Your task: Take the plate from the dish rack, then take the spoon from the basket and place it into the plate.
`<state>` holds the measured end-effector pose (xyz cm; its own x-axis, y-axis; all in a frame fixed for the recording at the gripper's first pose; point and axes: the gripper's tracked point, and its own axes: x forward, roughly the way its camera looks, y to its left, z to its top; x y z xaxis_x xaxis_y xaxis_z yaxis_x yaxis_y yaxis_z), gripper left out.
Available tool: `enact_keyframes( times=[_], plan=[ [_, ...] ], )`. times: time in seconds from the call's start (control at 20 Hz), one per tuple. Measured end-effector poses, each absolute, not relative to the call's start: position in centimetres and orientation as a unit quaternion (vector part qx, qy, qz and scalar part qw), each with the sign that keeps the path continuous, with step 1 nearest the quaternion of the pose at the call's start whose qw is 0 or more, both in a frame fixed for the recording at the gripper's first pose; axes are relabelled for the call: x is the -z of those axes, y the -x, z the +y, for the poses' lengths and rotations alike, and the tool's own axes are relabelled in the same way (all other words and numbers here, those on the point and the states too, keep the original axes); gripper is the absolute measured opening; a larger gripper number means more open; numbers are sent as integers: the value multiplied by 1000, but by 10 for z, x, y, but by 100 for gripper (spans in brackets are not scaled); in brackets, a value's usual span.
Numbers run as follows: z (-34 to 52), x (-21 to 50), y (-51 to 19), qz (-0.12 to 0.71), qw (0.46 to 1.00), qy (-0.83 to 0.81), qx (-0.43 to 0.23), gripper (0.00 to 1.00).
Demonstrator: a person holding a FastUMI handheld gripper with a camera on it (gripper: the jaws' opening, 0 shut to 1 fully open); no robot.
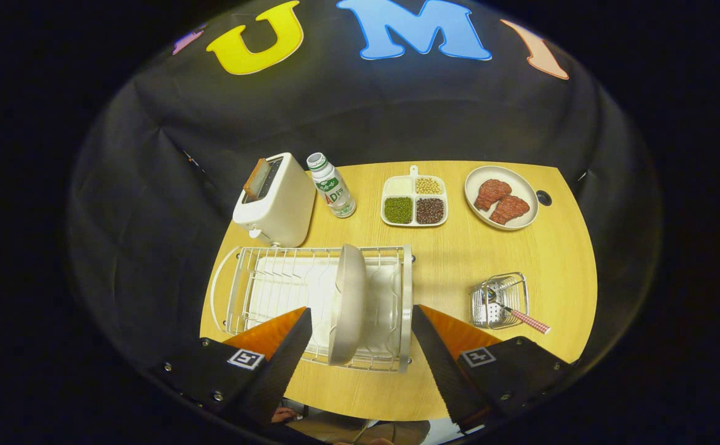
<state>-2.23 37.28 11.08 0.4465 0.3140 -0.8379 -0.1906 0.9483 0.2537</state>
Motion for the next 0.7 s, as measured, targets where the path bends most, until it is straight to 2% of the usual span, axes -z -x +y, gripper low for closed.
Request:
enact_keyframes(
  times=[0.35, 0.7],
  plan=[
    [394, -72, 11, 549, 824, -29, -133, 100],
    [395, -17, 3, 575, 815, 9, -73, 100]
  ],
)
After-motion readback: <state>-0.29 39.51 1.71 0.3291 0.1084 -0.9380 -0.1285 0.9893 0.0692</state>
